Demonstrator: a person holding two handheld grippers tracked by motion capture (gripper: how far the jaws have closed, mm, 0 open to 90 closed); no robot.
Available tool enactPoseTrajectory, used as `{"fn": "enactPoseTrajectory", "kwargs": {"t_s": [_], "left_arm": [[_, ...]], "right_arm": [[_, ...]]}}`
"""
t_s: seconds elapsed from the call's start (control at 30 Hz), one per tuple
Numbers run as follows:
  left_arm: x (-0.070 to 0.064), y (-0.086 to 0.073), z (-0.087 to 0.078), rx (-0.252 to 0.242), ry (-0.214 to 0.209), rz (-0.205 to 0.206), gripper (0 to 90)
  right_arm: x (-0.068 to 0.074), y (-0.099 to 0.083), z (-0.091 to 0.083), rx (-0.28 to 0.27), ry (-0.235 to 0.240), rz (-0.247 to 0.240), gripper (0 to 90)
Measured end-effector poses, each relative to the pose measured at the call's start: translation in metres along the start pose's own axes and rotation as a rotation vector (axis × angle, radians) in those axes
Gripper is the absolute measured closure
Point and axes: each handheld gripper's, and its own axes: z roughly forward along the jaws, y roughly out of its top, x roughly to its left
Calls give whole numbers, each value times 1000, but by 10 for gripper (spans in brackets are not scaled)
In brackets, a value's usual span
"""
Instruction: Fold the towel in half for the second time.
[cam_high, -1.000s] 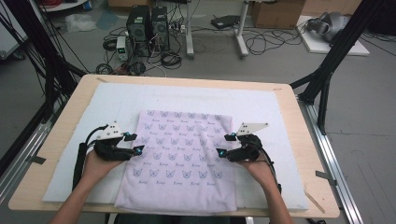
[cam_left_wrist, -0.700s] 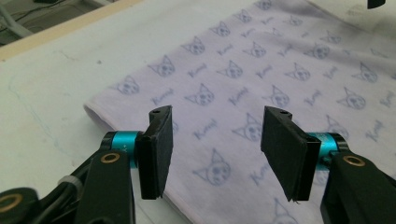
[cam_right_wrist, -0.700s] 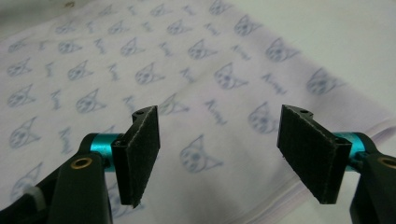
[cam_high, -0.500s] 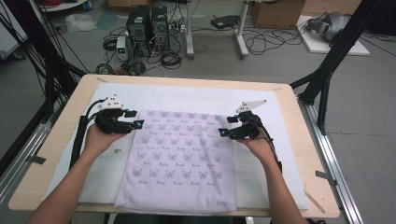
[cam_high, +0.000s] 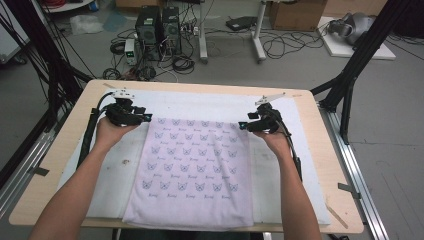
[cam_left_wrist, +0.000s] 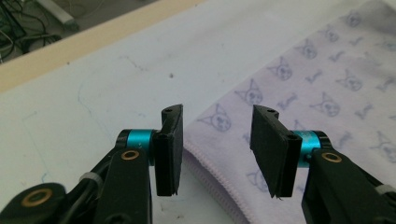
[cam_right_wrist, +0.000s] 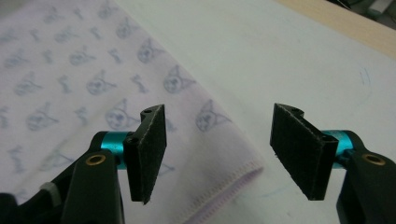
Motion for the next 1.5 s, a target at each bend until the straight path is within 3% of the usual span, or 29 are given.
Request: {"fn": "enactPoseTrajectory", "kwargs": {"t_s": [0.1, 0.2, 0.33, 0.5, 0.63, 0.67, 0.77, 0.87, 1.0, 1.07, 1.13, 1.2, 1.27, 1.4, 1.5], "left_arm": [[2, -4, 12, 11, 4, -23, 538], [4, -8, 23, 19, -1, -76, 504], [8, -14, 36, 62, 36, -92, 456], [12, -22, 49, 108, 47, -135, 404], [9, -23, 51, 126, 57, -105, 541], [9, -23, 50, 125, 21, -110, 645], [4, -22, 51, 133, 10, -85, 802], [2, -20, 49, 135, 19, -80, 838], [-1, -11, 38, 66, 51, -53, 864], [-1, -3, 30, 27, 61, -49, 867], [-1, 7, 22, -18, 78, -55, 868], [1, 19, 12, -67, 78, -64, 868], [3, 34, 2, -109, 84, -60, 867], [4, 63, -20, -198, 92, -27, 866], [6, 65, -25, -204, 75, -20, 865]], "right_arm": [[-2, -6, 4, 11, -4, 6, 369], [-6, -16, 7, 2, -19, 17, 376], [-12, -31, 11, 9, -40, 42, 373], [-16, -37, 19, 11, -31, 79, 375], [-12, -36, 29, 47, -31, 46, 490], [-10, -35, 29, 46, -28, 47, 560], [-10, -33, 31, 51, 38, 69, 785], [-7, -30, 32, 60, 64, 68, 826], [-7, -19, 24, 57, 52, 52, 844], [-8, -10, 10, -14, 21, 33, 850], [-13, -3, 1, -27, 25, 67, 850], [-12, 10, -12, -55, -11, 27, 850], [-13, 27, -26, -82, -18, 17, 850], [-14, 61, -52, -133, -58, -21, 850], [-14, 71, -61, -136, -59, -32, 849]]}}
